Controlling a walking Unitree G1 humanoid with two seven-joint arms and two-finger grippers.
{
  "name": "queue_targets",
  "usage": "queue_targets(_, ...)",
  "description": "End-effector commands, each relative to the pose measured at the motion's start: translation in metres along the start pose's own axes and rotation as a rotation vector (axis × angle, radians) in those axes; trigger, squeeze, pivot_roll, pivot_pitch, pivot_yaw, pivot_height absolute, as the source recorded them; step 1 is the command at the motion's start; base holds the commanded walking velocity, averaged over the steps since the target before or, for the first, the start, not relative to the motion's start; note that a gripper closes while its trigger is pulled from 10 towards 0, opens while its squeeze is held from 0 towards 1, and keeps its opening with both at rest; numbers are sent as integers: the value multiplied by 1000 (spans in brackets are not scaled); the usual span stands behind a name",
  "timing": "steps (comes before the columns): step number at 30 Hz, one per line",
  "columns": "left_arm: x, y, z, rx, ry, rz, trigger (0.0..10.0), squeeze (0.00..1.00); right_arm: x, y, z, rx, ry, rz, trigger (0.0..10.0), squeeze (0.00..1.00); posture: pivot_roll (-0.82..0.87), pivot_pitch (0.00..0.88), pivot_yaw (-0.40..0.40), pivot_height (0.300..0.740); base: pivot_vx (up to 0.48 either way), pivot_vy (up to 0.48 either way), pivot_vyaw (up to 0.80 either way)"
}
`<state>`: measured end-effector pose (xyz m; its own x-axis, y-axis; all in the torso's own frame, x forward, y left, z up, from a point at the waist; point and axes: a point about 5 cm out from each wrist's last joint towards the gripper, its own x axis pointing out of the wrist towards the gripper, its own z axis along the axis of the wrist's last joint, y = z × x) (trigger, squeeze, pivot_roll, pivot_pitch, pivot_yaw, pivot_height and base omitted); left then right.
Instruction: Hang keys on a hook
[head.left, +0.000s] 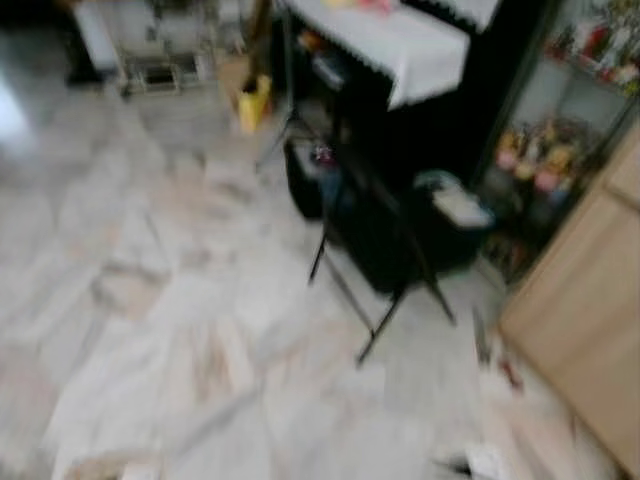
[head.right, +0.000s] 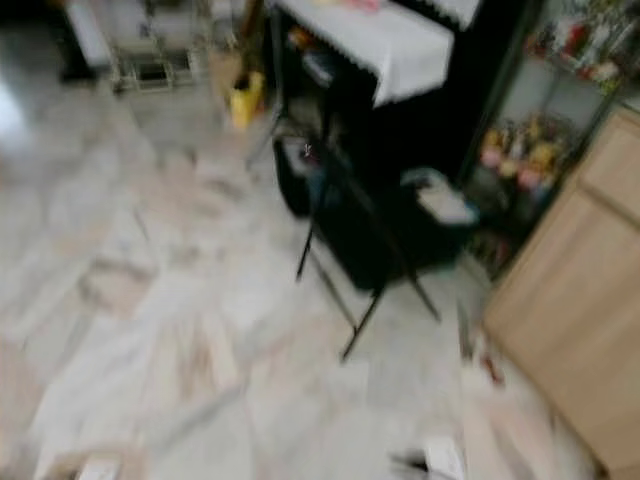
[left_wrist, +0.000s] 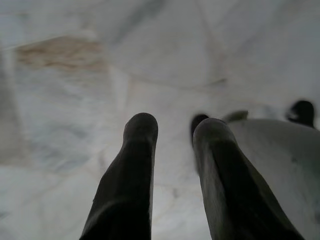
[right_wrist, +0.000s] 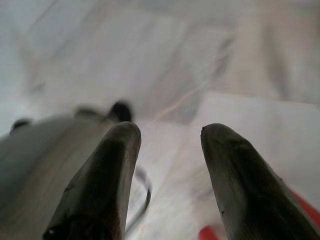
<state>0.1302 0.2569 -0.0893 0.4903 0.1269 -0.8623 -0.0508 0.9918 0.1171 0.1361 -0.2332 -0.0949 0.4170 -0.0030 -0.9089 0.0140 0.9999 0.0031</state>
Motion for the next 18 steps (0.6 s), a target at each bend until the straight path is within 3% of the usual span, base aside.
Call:
queue_targets(1,-1,-1,-10,-20,37,4,10000,0,-1,-2,-2,-17,8,0,10000,0,18,0,-108,740,0,0,-750)
queue_targets(9,-1,-7,-10,-18,38,-13,10000,0,-2,-8,-1,-21,7,-7,10000,0,61,0,-127,740,0,0,-750)
queue_targets(14,-2,3,-8,19,33,14,10000,0,0,2,-1,-9,2,14,10000,0,38,0,-96,740,0,0,-750)
queue_targets(18,-3,12,-9,62,53,32,10000,0,2,10,-2,6,0,29,10000,0,13,0,-47,740,0,-287,-750)
